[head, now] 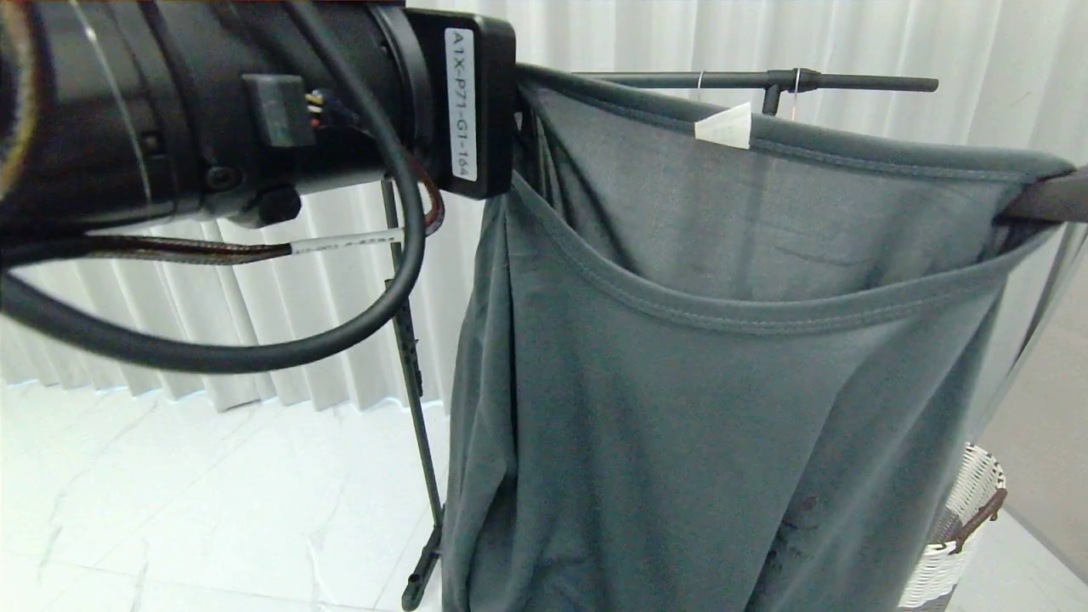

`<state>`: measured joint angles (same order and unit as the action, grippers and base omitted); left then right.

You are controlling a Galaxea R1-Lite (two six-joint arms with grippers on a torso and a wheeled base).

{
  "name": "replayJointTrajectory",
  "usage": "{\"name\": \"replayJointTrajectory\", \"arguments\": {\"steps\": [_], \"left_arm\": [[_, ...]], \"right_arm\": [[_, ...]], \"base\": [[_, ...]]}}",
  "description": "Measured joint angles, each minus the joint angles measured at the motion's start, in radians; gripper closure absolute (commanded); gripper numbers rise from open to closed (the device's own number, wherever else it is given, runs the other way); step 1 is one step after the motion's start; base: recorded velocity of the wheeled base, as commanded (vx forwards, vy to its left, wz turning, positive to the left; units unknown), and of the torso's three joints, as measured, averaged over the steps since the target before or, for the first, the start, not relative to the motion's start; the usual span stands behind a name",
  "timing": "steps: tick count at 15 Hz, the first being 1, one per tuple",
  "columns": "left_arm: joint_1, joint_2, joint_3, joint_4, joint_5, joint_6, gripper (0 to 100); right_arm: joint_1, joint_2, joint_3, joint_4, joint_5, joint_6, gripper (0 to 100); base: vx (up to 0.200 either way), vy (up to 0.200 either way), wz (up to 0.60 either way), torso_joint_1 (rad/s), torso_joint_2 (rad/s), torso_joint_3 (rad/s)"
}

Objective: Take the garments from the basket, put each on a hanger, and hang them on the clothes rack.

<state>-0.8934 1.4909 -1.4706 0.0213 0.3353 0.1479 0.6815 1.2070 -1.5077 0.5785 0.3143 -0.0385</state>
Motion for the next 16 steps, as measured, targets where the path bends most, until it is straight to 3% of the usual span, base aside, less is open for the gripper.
{"name": "replayJointTrajectory", "arguments": {"steps": [2,3,6,8,10,12,14,16], "left_arm": [[0.015,0.029,-0.023,0.004,-0.008,0.0,100],[0.026,0.037,-0.021,0.015,-0.009,-0.002,100],[0.046,0.033,-0.016,0.133,-0.009,-0.034,100],[0.051,0.003,-0.022,0.255,-0.01,-0.113,100],[0.048,-0.046,-0.026,0.377,-0.013,-0.208,100],[0.015,-0.109,-0.028,0.474,-0.013,-0.333,100],[-0.049,-0.154,-0.029,0.526,-0.013,-0.416,100],[-0.149,-0.185,-0.028,0.546,-0.013,-0.505,100]], "right_arm": [[0.099,-0.034,0.046,0.01,-0.024,0.0,100],[0.127,-0.045,0.062,0.011,-0.072,0.0,100],[0.143,-0.056,0.077,0.011,-0.185,0.0,100],[0.119,-0.046,0.079,-0.002,-0.262,0.0,100],[0.096,-0.016,0.077,-0.095,-0.283,0.0,100],[0.075,0.051,0.077,-0.291,-0.282,0.0,100],[0.072,0.127,0.077,-0.443,-0.251,-0.003,100],[0.098,0.196,0.075,-0.511,-0.224,-0.008,100]], "base": [[0.0,0.0,0.0,0.0,0.0,0.0],[0.0,0.0,0.0,0.0,0.0,0.0],[0.0,0.0,0.0,0.0,0.0,0.0],[0.0,0.0,0.0,0.0,0.0,0.0],[0.0,0.0,0.0,0.0,0.0,0.0],[0.0,0.0,0.0,0.0,0.0,0.0],[0.0,0.0,0.0,0.0,0.0,0.0],[0.0,0.0,0.0,0.0,0.0,0.0]]}}
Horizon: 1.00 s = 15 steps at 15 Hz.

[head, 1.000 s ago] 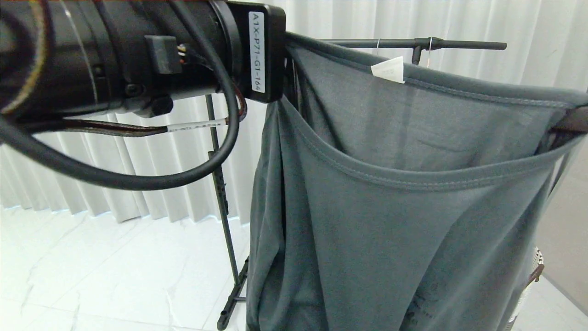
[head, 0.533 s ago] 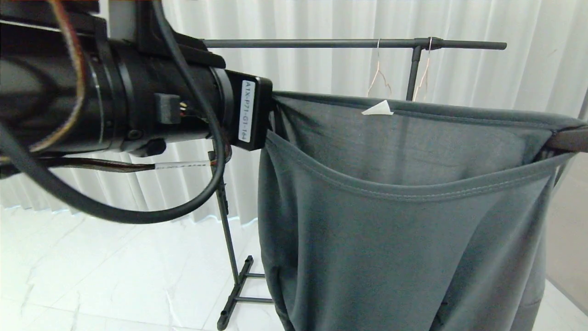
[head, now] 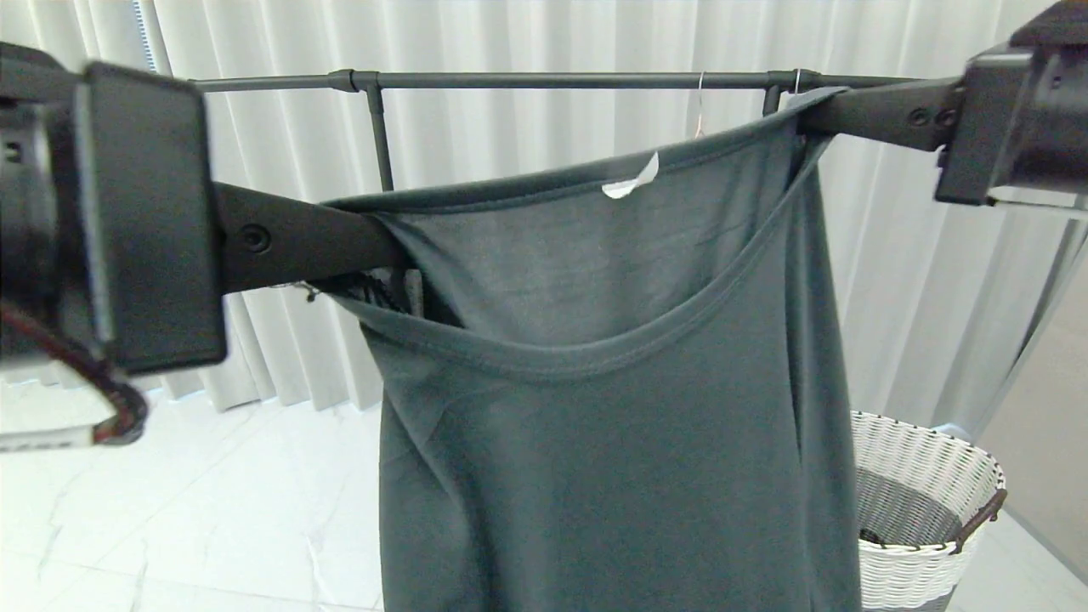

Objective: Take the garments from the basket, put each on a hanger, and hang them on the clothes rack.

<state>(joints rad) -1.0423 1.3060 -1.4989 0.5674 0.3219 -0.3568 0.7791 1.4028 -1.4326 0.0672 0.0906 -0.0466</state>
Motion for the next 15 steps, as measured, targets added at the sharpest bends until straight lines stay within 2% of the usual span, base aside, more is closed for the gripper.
{"name": "replayJointTrajectory", "arguments": {"steps": [2,4,6,7,9,10,12,15], "left_arm": [[-0.093,-0.021,-0.001,0.005,0.0,-0.031,100],[-0.134,-0.034,-0.001,0.007,0.001,-0.03,100],[-0.136,-0.049,0.009,0.008,0.009,0.049,100],[-0.109,-0.055,0.013,0.008,0.009,0.117,100],[0.013,-0.059,0.014,-0.004,0.006,0.287,100],[0.073,-0.053,0.014,-0.047,0.0,0.346,100],[0.122,-0.027,0.021,-0.141,-0.004,0.37,100],[0.137,0.027,0.027,-0.224,0.001,0.397,100]], "right_arm": [[0.035,0.046,-0.004,-0.005,0.0,-0.005,100],[0.051,0.069,-0.004,-0.005,-0.005,-0.02,100],[0.046,0.074,-0.004,0.004,-0.032,-0.023,100],[0.029,0.066,-0.002,0.026,-0.054,-0.023,100],[-0.02,0.029,-0.001,0.112,-0.072,-0.024,100],[-0.038,0.001,0.0,0.157,-0.072,-0.025,100],[-0.059,-0.045,0.014,0.196,-0.076,-0.025,100],[-0.057,-0.08,0.031,0.201,-0.078,-0.025,100]], "base": [[0.0,0.0,0.0,0.0,0.0,0.0],[0.0,0.0,0.0,0.0,0.0,0.0],[0.0,0.0,0.0,0.0,0.0,0.0],[0.0,0.0,0.0,0.0,0.0,0.0],[0.0,0.0,0.0,0.0,0.0,0.0],[0.0,0.0,0.0,0.0,0.0,0.0],[0.0,0.0,0.0,0.0,0.0,0.0],[0.0,0.0,0.0,0.0,0.0,0.0]]}}
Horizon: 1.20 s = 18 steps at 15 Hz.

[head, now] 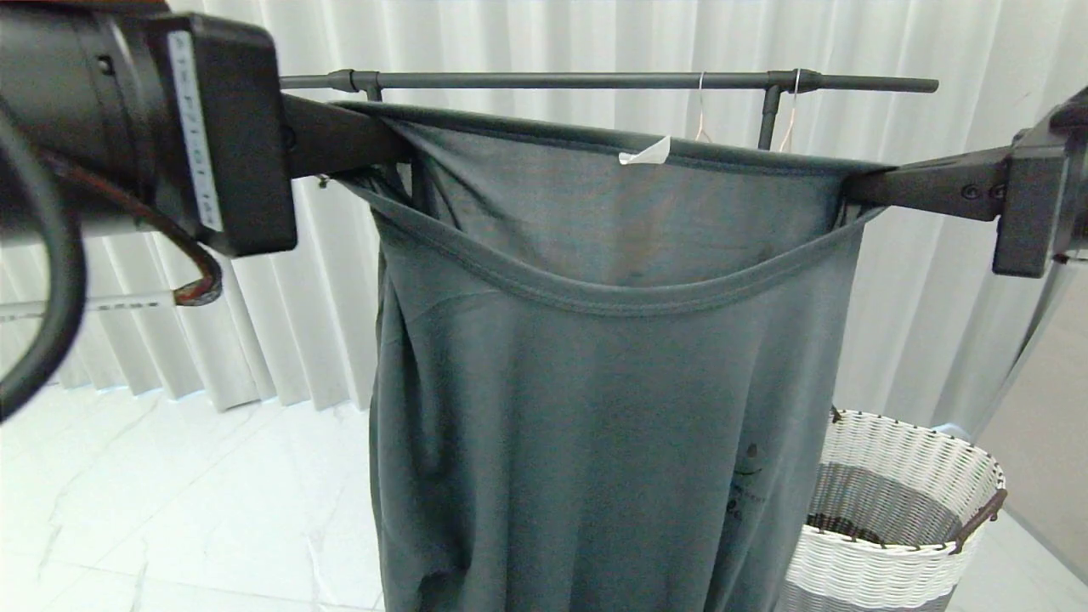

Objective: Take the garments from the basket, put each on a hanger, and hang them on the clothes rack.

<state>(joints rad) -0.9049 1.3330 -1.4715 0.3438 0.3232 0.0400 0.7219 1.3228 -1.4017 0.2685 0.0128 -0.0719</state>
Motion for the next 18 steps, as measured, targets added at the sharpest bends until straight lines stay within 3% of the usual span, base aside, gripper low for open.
{"name": "replayJointTrajectory", "arguments": {"steps": [1,2,8,11,14,16,18], "left_arm": [[0.001,0.013,0.001,-0.01,0.001,0.023,100],[0.003,0.025,0.001,-0.022,0.001,0.038,100],[0.05,0.049,0.0,-0.038,0.051,0.08,100],[0.095,0.05,0.025,-0.037,0.087,0.08,100],[0.102,0.047,0.044,-0.037,0.09,0.08,100],[0.104,0.036,0.05,-0.038,0.146,0.08,100],[0.11,0.018,0.071,-0.037,0.19,0.08,100]], "right_arm": [[0.0,-0.008,0.002,0.003,0.0,0.0,100],[0.001,-0.017,0.003,0.015,0.0,0.0,0],[0.002,-0.115,0.085,0.074,0.008,-0.003,0],[0.0,-0.203,0.173,0.071,0.069,-0.004,0],[-0.04,-0.253,0.206,0.057,0.079,-0.002,0],[-0.136,-0.259,0.21,0.067,0.067,-0.015,0],[-0.296,-0.248,0.211,0.109,0.041,-0.063,0]], "base": [[0.0,0.0,0.0,0.0,0.0,0.0],[0.0,0.0,0.0,0.0,0.0,0.0],[0.0,0.0,0.0,0.0,0.0,0.0],[0.0,0.0,0.0,0.0,0.0,0.0],[0.0,0.0,0.0,0.0,0.0,0.0],[0.0,0.0,0.0,0.0,0.0,0.0],[0.0,0.0,0.0,0.0,0.0,0.0]]}}
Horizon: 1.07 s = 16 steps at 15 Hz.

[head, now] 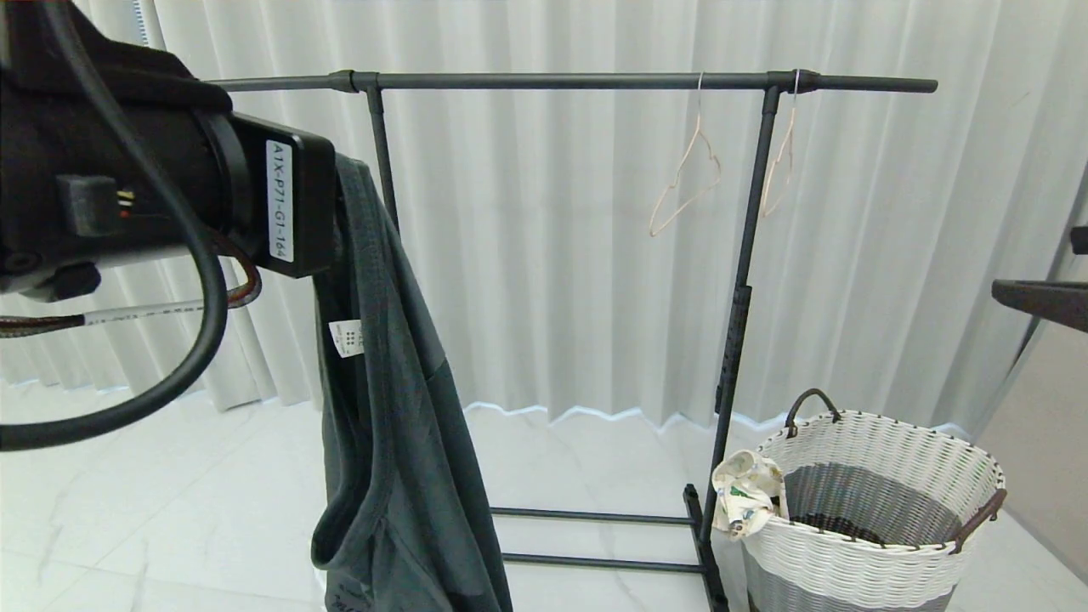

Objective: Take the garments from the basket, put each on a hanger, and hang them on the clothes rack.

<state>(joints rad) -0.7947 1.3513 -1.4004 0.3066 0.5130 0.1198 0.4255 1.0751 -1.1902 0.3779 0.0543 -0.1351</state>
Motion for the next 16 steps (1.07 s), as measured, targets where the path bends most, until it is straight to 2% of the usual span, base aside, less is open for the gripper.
{"name": "replayJointTrajectory", "arguments": {"steps": [1,3,5,8,10,13,16], "left_arm": [[0.011,-0.01,0.014,-0.001,0.016,0.0,100],[0.024,-0.032,0.056,-0.001,0.034,0.0,100],[0.031,-0.063,0.121,0.0,0.048,0.001,100],[0.034,-0.089,0.162,-0.001,0.051,0.006,100],[0.034,-0.098,0.165,-0.001,0.051,0.041,100],[0.033,-0.108,0.169,-0.001,0.051,0.049,100],[0.033,-0.112,0.169,-0.003,0.051,0.05,100]], "right_arm": [[-0.086,0.009,0.002,0.019,-0.01,-0.027,0],[-0.202,0.025,0.02,0.039,-0.033,-0.085,0],[-0.258,0.034,0.033,0.04,-0.104,-0.189,0],[-0.276,0.034,0.052,0.033,-0.161,-0.209,0],[-0.278,0.02,0.113,-0.017,-0.232,-0.216,0],[-0.279,-0.001,0.188,-0.141,-0.239,-0.197,0],[-0.279,-0.007,0.21,-0.15,-0.236,-0.177,0]], "base": [[0.0,0.0,0.0,0.0,0.0,0.0],[0.0,0.0,0.0,0.0,0.0,0.0],[0.0,0.0,0.0,0.0,0.0,0.0],[0.0,0.0,0.0,0.0,0.0,0.0],[0.0,0.0,0.0,0.0,0.0,0.0],[0.0,0.0,0.0,0.007,-0.02,-0.007],[0.0,0.0,0.0,0.147,-0.12,-0.115]]}}
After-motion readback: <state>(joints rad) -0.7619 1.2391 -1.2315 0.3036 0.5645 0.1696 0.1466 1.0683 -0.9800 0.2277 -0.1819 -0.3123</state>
